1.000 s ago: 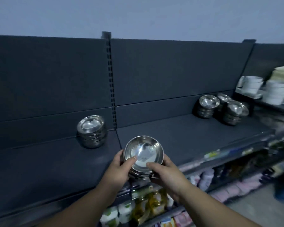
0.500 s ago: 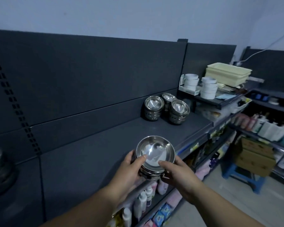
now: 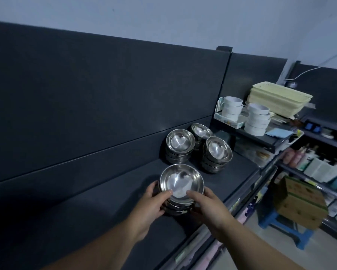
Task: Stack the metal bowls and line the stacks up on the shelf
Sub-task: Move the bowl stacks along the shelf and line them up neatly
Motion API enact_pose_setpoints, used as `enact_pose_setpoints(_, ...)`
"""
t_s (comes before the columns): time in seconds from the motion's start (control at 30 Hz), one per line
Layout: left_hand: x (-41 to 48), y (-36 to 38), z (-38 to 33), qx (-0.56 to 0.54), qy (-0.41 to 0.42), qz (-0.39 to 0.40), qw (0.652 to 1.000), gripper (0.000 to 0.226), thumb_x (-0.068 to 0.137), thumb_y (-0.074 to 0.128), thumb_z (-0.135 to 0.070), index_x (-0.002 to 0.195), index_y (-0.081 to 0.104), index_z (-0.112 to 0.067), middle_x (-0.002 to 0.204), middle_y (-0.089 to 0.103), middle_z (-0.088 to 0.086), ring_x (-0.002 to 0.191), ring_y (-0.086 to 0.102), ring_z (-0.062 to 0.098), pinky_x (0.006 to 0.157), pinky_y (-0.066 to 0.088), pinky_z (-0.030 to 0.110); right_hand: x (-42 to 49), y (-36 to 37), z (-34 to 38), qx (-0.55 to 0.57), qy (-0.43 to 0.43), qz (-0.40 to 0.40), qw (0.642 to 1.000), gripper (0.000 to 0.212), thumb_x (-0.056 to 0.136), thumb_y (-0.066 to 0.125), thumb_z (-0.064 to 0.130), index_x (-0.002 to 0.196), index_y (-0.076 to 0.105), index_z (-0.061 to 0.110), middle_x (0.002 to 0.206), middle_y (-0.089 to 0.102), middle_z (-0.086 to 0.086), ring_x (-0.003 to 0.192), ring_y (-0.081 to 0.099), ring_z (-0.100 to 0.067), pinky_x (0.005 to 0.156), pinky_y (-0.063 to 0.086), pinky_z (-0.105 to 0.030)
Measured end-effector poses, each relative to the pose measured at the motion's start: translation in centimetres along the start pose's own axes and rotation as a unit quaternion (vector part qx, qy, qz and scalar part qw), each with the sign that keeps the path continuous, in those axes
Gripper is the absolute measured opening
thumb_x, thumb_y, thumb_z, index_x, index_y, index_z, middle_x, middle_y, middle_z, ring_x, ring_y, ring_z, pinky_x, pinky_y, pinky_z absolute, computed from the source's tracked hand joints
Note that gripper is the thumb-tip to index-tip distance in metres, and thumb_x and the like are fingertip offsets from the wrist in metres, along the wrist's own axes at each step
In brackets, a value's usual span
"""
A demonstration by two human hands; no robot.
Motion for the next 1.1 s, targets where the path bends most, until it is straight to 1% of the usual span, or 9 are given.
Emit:
enact_pose_setpoints(0.07,1.3,-0.8,0.0,-0.009,-0.005,-0.02,1.0,0.088,0.066,0.071,-0.052,0.144,0.033,-0.038,0.126,0.064,-0.007,0.113,0.063,0.013,0.107,0.043,0.039,2.0,0.5,0.2,0.004,0.008,0.018,1.0,0.035,0.087,0.07,0.024,0.121,0.059,0.021,0.106,0.075,-0.006,0.091,0.074,-0.022,0.062,0.057,-0.026)
enact_pose_setpoints(0.17,3.2,-2.1,-0.3,-0.022,0.004,-0.064,0.998,0.084,0.066,0.071,-0.048,0.142,0.037,-0.037,0.123,0.066,-0.008,0.112,0.064,0.014,0.105,0.044,0.039,5.1,1.5,0.6,0.001,0.019,0.048,0.999,0.033,0.088,0.069,0.02,0.12,0.061,0.019,0.105,0.076,-0.009,0.09,0.074,-0.023,0.062,0.057,-0.028)
enact_pose_setpoints(0.27,5.0,-2.9,-0.3,-0.048,0.012,-0.119,0.992,0.045,0.085,0.066,-0.03,0.127,0.051,-0.036,0.117,0.068,-0.007,0.108,0.065,0.014,0.086,0.051,0.028,8.1,2.4,0.9,-0.009,0.024,0.079,0.997,0.034,0.087,0.07,0.019,0.12,0.062,0.019,0.106,0.076,-0.008,0.095,0.074,-0.024,0.073,0.058,-0.033)
enact_pose_setpoints(0.33,5.7,-3.1,-0.3,-0.066,0.017,-0.155,0.986,0.035,0.091,0.062,-0.021,0.121,0.053,-0.036,0.119,0.067,-0.006,0.108,0.064,0.014,0.077,0.05,0.025,10.0,2.7,1.1,-0.014,0.028,0.106,0.994,0.034,0.086,0.071,0.02,0.119,0.062,0.021,0.108,0.075,-0.006,0.097,0.073,-0.023,0.075,0.058,-0.032)
enact_pose_setpoints(0.53,7.3,-3.1,-0.4,-0.09,0.05,-0.252,0.962,0.053,0.089,0.064,-0.02,0.137,0.045,-0.03,0.128,0.063,-0.007,0.117,0.06,0.014,0.099,0.047,0.035,14.3,2.8,1.7,-0.03,0.026,0.183,0.982,0.049,0.076,0.08,0.03,0.121,0.061,0.025,0.111,0.075,0.003,0.106,0.07,-0.018,0.098,0.054,-0.038)
enact_pose_setpoints(0.63,7.6,-2.4,-0.5,-0.085,0.067,-0.281,0.954,0.054,0.088,0.065,-0.016,0.137,0.047,-0.029,0.127,0.064,-0.007,0.116,0.061,0.012,0.101,0.047,0.035,15.6,3.0,1.4,-0.034,0.018,0.219,0.975,0.077,0.058,0.091,0.042,0.125,0.059,0.022,0.115,0.074,-0.002,0.109,0.069,-0.021,0.102,0.051,-0.044)
enact_pose_setpoints(0.83,8.0,-1.9,-0.6,-0.093,0.083,-0.344,0.931,0.057,0.083,0.071,-0.017,0.135,0.049,-0.026,0.127,0.064,-0.007,0.117,0.061,0.01,0.106,0.045,0.038,17.4,2.7,1.1,-0.065,-0.016,0.257,0.964,0.079,0.05,0.091,0.038,0.122,0.063,0.019,0.111,0.075,0.0,0.107,0.07,-0.018,0.099,0.053,-0.042)
enact_pose_setpoints(1.0,7.9,-1.6,-0.4,-0.09,0.075,-0.37,0.922,0.054,0.084,0.069,-0.015,0.134,0.05,-0.024,0.126,0.064,-0.009,0.117,0.059,0.009,0.107,0.043,0.036,17.7,1.8,0.0,-0.116,-0.011,0.247,0.962,0.098,0.039,0.093,0.036,0.128,0.055,0.019,0.114,0.072,0.004,0.107,0.068,-0.013,0.098,0.054,-0.038)
enact_pose_setpoints(1.1,6.8,-1.2,0.5,-0.011,0.024,-0.377,0.926,0.069,0.078,0.071,-0.032,0.141,0.042,-0.027,0.139,0.05,-0.012,0.122,0.051,0.007,0.108,0.037,0.03,17.3,0.6,-0.9,-0.191,-0.011,0.216,0.957,0.09,0.05,0.093,0.028,0.128,0.049,0.022,0.114,0.067,0.007,0.106,0.065,-0.011,0.098,0.053,-0.035)
Point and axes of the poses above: each hand's wrist, its own x-axis towards the middle knuckle, its own y-axis out of the palm, z = x × y, the point moved 7 cm from there along x, towards the middle knuckle
